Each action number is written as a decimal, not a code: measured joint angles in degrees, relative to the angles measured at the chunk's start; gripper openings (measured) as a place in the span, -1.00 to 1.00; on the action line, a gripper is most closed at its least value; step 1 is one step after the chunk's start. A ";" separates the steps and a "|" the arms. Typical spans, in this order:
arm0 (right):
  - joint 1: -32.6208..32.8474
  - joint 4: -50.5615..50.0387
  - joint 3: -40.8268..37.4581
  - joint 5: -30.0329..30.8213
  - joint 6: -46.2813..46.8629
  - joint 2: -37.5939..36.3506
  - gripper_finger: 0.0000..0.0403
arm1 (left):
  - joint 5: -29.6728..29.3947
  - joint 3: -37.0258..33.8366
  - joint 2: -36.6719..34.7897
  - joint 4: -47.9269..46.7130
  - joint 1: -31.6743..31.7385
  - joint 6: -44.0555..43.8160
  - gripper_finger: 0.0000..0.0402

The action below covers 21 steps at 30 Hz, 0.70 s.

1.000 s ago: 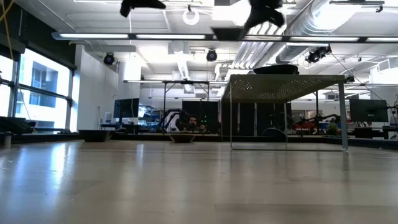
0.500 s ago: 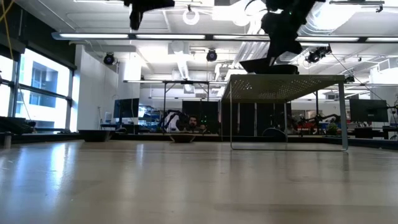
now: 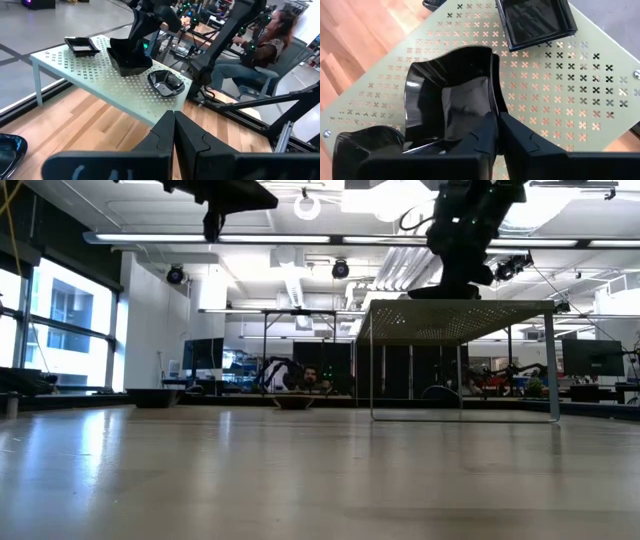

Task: Pick & Place Mini shaped plates
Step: Stack the black distorted square plate on the black distorted square plate on the shelf, then stack the black leaf-shaped plate on the black leaf-shaped plate on the shelf

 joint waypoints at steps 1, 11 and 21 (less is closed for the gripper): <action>0.00 0.02 0.06 -0.01 0.00 0.00 -0.86 | -0.22 0.00 0.00 -0.19 0.05 -0.55 -1.00; 0.68 -4.67 7.55 0.32 1.81 0.00 -0.48 | 2.08 0.04 0.57 -8.19 10.56 -7.41 -1.00; 15.62 -2.44 8.73 6.56 9.71 -4.80 -0.96 | 9.78 0.07 7.21 -16.10 23.40 -7.37 -1.00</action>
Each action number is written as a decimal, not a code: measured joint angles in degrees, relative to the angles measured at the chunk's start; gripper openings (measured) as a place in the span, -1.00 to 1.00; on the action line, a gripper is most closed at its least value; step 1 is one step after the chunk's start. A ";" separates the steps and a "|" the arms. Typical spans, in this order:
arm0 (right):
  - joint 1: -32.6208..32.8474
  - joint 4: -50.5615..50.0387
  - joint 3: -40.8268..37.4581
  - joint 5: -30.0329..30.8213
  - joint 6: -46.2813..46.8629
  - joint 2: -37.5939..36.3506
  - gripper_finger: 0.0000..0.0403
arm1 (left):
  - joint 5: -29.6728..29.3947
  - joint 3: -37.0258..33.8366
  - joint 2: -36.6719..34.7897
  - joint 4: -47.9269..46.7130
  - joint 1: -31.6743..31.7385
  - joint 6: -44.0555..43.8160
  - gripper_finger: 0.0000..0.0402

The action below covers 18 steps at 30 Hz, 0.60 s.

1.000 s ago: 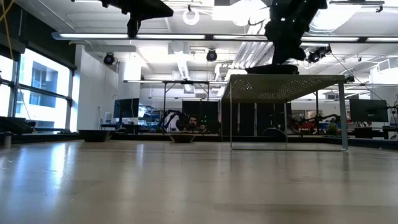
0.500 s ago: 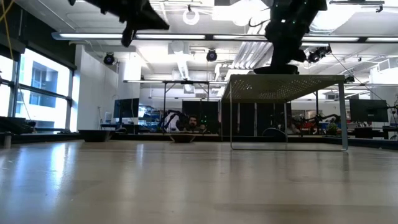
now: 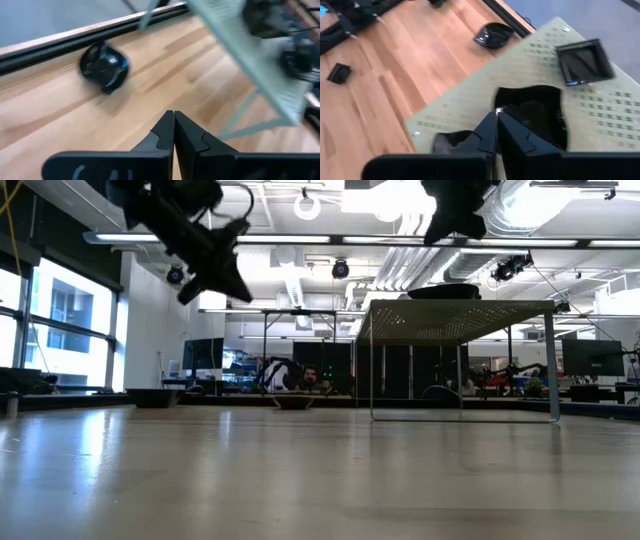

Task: Pick & Place Mini shaped plates
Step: Stack the black leaf-shaped plate on the black leaf-shaped plate on the shelf

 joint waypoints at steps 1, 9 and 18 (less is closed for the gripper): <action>1.76 0.36 -0.01 1.21 1.29 -0.21 -0.94 | 0.22 0.00 0.69 -0.66 1.19 -0.05 -1.00; 11.21 3.87 -0.03 6.55 4.87 -0.49 -0.93 | 0.20 3.30 7.35 -14.45 11.49 1.17 -0.99; 12.31 5.36 -0.05 7.53 4.92 -0.47 -0.96 | 6.04 8.70 20.80 -12.07 15.25 3.80 -0.72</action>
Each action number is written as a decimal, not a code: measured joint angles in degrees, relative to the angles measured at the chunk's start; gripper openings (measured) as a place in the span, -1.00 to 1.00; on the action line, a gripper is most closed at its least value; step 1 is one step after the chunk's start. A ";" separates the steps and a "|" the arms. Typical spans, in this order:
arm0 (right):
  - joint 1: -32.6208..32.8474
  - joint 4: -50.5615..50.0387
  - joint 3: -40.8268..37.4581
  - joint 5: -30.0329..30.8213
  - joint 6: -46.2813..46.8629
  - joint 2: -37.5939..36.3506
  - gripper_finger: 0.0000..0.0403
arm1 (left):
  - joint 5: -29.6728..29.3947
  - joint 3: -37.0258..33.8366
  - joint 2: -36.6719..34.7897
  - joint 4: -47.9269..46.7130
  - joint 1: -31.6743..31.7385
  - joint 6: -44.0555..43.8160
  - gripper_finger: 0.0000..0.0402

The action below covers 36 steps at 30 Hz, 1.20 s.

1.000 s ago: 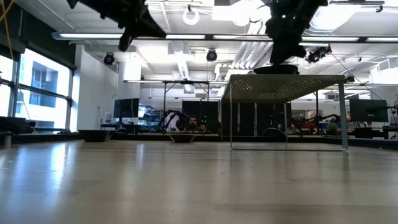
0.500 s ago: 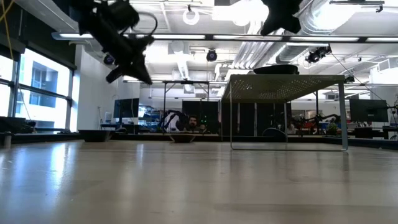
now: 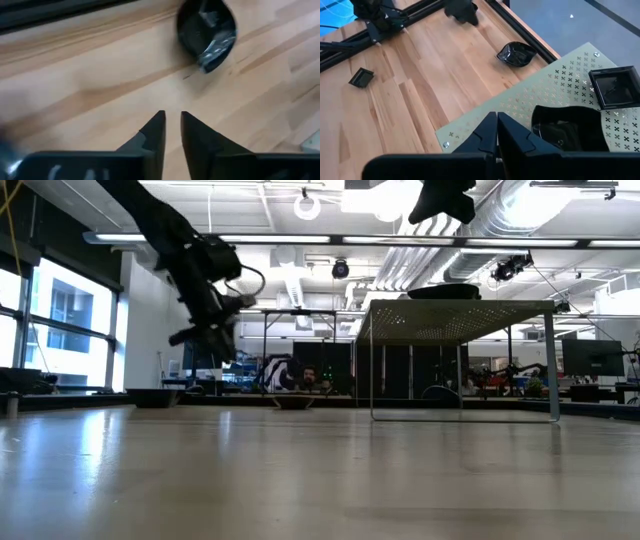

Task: Pick & Place Mini shaped plates
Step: Stack the black leaf-shaped plate on the black leaf-shaped plate on the shelf

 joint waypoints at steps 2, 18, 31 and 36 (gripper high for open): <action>0.00 0.26 0.00 0.02 -0.02 0.00 -0.96 | 1.82 0.96 2.97 3.67 -0.06 -0.68 -0.62; 0.00 1.77 0.00 0.11 0.42 0.00 -0.99 | 4.14 3.31 20.12 24.75 -0.06 -12.97 -0.41; 0.02 2.02 0.00 1.31 0.42 0.00 -0.99 | 4.73 3.30 23.51 28.83 -0.06 -13.07 -0.95; 0.04 1.99 0.00 1.36 0.84 0.00 -0.97 | 5.30 3.25 21.42 28.24 -0.06 -12.05 -0.96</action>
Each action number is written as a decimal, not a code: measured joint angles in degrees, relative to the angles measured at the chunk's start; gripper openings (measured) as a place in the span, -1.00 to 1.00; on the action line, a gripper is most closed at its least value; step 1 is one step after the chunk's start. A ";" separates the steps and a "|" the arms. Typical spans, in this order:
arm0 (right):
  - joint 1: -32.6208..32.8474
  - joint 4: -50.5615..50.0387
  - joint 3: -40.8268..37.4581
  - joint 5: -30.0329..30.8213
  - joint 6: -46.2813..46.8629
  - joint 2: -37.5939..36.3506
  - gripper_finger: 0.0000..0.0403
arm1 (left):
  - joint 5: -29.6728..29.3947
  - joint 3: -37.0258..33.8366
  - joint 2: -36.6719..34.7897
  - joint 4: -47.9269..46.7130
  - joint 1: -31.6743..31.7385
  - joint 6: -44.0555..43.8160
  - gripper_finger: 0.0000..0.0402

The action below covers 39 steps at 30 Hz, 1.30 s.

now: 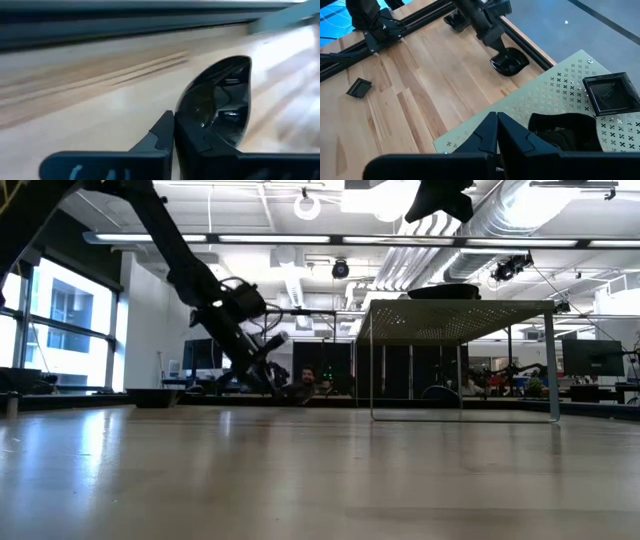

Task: Pick & Place Mini shaped plates
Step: Stack the black leaf-shaped plate on the black leaf-shaped plate on the shelf

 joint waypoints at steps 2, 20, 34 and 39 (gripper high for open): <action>-0.02 0.00 0.00 0.24 0.15 0.00 -0.97 | 0.29 -0.02 -2.40 -0.28 -0.08 2.13 -0.99; 1.92 7.02 3.21 -2.78 3.23 6.25 -0.53 | -13.96 0.44 -25.23 -3.68 -26.19 17.53 -1.00; 5.95 -12.33 25.14 -4.77 -0.64 23.94 -0.51 | -20.94 10.38 -25.32 -13.92 -33.46 19.00 -1.00; 5.95 -13.47 24.28 -4.80 0.17 24.41 -0.51 | -21.03 11.07 -25.30 -13.54 -33.46 18.98 -1.00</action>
